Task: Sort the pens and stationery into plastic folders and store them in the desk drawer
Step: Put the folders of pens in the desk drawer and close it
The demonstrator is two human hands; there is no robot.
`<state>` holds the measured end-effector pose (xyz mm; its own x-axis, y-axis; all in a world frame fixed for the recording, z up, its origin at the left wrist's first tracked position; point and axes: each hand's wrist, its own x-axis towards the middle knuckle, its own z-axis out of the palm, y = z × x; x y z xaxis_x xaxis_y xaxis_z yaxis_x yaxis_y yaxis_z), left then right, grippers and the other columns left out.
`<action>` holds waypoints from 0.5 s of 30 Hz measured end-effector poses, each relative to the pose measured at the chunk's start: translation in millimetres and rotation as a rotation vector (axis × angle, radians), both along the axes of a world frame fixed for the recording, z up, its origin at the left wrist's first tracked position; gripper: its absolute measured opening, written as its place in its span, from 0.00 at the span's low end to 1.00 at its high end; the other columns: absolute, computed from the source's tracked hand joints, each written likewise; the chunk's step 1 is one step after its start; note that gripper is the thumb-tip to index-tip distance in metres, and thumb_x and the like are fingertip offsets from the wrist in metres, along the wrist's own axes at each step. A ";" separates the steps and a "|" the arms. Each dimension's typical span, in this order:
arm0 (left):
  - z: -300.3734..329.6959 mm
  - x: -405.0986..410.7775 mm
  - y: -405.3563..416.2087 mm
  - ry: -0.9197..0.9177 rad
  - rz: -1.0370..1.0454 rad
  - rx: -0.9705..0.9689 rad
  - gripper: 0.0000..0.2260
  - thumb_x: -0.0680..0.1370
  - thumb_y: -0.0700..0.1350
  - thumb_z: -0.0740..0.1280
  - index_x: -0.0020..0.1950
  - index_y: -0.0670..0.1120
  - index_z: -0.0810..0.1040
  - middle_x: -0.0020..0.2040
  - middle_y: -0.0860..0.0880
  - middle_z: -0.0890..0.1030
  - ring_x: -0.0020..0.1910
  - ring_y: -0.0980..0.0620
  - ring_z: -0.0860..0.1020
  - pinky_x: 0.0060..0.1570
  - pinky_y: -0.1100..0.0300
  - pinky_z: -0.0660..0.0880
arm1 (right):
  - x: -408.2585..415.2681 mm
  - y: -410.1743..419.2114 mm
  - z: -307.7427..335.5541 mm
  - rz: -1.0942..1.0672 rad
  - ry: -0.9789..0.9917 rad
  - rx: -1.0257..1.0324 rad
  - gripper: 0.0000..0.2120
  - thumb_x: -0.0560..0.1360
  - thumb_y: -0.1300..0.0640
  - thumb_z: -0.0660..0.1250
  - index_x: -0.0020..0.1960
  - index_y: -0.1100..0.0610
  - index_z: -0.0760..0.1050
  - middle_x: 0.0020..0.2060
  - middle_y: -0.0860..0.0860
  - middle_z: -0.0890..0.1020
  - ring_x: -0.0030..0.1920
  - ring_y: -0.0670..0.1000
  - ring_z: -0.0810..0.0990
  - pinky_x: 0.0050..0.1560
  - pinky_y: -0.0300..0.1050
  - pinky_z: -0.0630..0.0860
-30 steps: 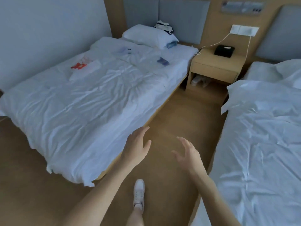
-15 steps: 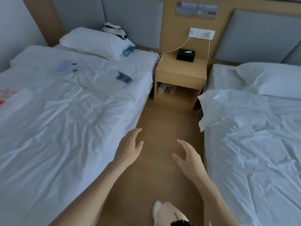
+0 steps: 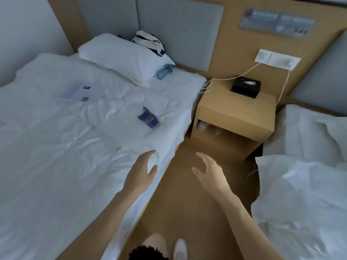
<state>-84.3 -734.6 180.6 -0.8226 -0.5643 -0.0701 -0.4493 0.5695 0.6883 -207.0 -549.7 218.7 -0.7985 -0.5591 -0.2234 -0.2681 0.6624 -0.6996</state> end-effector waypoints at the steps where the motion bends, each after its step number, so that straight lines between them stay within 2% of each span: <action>1: -4.0 -10.8 -10.9 -0.003 0.035 0.018 0.21 0.80 0.44 0.62 0.72 0.51 0.65 0.67 0.53 0.70 0.65 0.55 0.69 0.57 0.67 0.64 | -17.2 -17.9 -0.3 0.030 -0.019 -0.001 0.26 0.78 0.56 0.65 0.73 0.51 0.62 0.70 0.48 0.68 0.71 0.47 0.65 0.63 0.36 0.62; 3: -16.6 -33.5 -33.4 -0.019 0.077 0.038 0.21 0.80 0.44 0.62 0.72 0.51 0.64 0.68 0.52 0.69 0.66 0.55 0.69 0.58 0.66 0.66 | -49.8 -55.3 -4.2 0.110 -0.047 0.002 0.26 0.78 0.56 0.65 0.73 0.51 0.61 0.71 0.48 0.67 0.71 0.47 0.64 0.64 0.37 0.63; 5: -30.2 -61.4 -59.3 -0.057 0.115 0.067 0.21 0.80 0.45 0.62 0.73 0.51 0.63 0.70 0.53 0.68 0.67 0.54 0.69 0.61 0.62 0.67 | -83.5 -94.7 -9.5 0.201 -0.058 0.011 0.26 0.78 0.56 0.64 0.73 0.51 0.61 0.71 0.47 0.67 0.71 0.46 0.64 0.64 0.34 0.61; 8: -45.9 -112.1 -103.3 -0.067 0.171 0.069 0.22 0.80 0.46 0.62 0.73 0.50 0.63 0.71 0.51 0.68 0.67 0.52 0.69 0.63 0.59 0.67 | -137.1 -152.5 -15.0 0.305 -0.003 0.033 0.25 0.79 0.55 0.63 0.74 0.52 0.61 0.72 0.47 0.66 0.70 0.46 0.65 0.66 0.35 0.61; 15: -45.0 -211.6 -190.4 -0.010 0.335 0.109 0.22 0.80 0.44 0.63 0.73 0.47 0.64 0.70 0.48 0.69 0.66 0.50 0.70 0.62 0.61 0.66 | -247.1 -264.5 -1.9 0.457 0.059 0.034 0.25 0.79 0.55 0.63 0.73 0.53 0.61 0.71 0.48 0.66 0.70 0.47 0.66 0.63 0.31 0.59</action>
